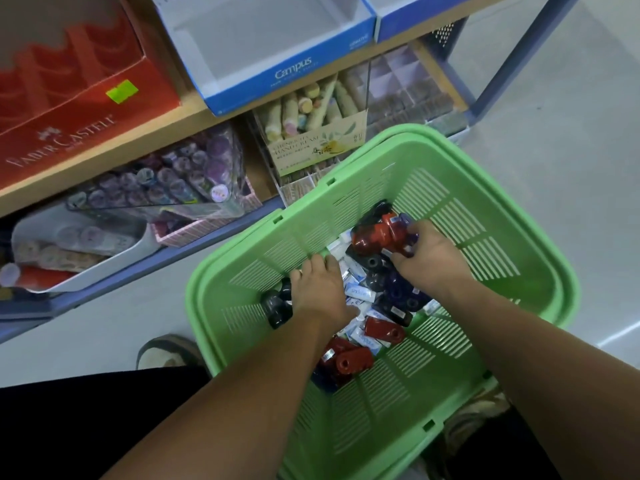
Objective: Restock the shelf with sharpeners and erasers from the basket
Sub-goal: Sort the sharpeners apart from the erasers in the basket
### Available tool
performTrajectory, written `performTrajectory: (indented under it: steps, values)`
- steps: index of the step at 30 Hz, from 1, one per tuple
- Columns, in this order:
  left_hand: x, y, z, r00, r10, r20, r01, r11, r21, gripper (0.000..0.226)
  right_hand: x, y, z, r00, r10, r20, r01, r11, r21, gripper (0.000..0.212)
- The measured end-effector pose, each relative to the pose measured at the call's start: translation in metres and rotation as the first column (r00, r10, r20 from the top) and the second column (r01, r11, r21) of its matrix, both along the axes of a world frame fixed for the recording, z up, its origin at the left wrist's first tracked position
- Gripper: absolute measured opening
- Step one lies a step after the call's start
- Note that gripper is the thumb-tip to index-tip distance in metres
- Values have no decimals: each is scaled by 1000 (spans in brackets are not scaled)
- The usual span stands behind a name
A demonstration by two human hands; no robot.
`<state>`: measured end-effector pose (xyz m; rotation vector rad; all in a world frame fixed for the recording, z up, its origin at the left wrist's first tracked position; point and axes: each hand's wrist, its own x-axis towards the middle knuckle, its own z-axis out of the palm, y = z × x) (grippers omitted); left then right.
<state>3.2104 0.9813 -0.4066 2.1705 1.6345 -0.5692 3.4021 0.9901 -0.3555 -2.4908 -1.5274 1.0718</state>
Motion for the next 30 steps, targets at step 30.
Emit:
performTrajectory:
  steps: [30]
  values:
    - [-2,11,0,968,-228,104,240,962,-133,41,-1,-14,1,902,-183,-390,-26,880,-473,21]
